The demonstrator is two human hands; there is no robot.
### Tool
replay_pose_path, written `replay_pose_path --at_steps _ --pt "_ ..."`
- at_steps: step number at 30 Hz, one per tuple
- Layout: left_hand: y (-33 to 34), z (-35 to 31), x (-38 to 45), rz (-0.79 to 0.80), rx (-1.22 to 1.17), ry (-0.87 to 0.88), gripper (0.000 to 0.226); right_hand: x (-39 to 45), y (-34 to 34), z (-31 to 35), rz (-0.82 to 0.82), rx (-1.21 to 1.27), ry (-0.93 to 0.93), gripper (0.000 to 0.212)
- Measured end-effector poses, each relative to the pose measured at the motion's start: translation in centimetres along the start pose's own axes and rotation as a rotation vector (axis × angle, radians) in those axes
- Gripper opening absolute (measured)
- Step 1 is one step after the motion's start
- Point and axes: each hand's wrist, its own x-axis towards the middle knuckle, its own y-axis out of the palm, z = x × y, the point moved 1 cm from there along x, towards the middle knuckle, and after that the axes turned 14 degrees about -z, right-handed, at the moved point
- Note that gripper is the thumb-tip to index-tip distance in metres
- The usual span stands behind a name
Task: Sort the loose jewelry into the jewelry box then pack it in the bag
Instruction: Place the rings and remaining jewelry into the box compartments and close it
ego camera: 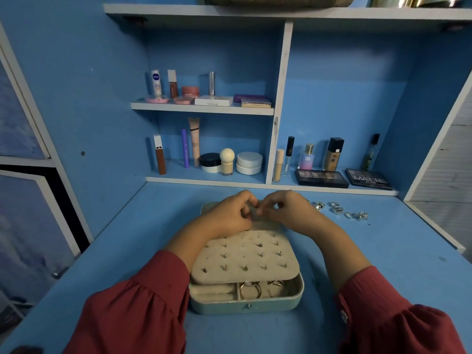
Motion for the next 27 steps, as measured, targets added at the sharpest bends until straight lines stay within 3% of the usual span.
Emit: replay_pose_path --at_steps 4,7,11,14,22,25,27 --pt "-0.1 0.7 0.3 -0.064 -0.009 -0.044 0.030 0.3 -1.0 -0.9 -0.145 0.033 0.106 0.019" --pt "0.0 0.9 0.4 -0.054 0.021 -0.053 0.026 0.1 -1.0 -0.9 -0.061 0.008 0.083 0.010" --pt "0.0 0.7 0.3 -0.050 -0.008 -0.051 0.026 -0.2 -0.3 -0.4 0.064 -0.175 -0.054 0.027" --pt "0.0 0.4 0.3 -0.051 -0.009 -0.031 0.030 -0.2 -0.4 0.0 0.044 -0.194 -0.073 0.034" --pt "0.0 0.7 0.3 -0.084 -0.002 -0.017 0.029 -0.1 0.0 -0.6 0.093 -0.296 -0.060 0.027" --pt "0.0 0.6 0.3 -0.063 -0.002 -0.011 0.026 0.1 -0.2 -0.7 0.070 -0.146 0.000 0.025" --pt "0.0 0.6 0.3 -0.045 -0.027 -0.020 0.024 0.2 -0.9 -0.9 -0.059 0.023 0.088 0.025"
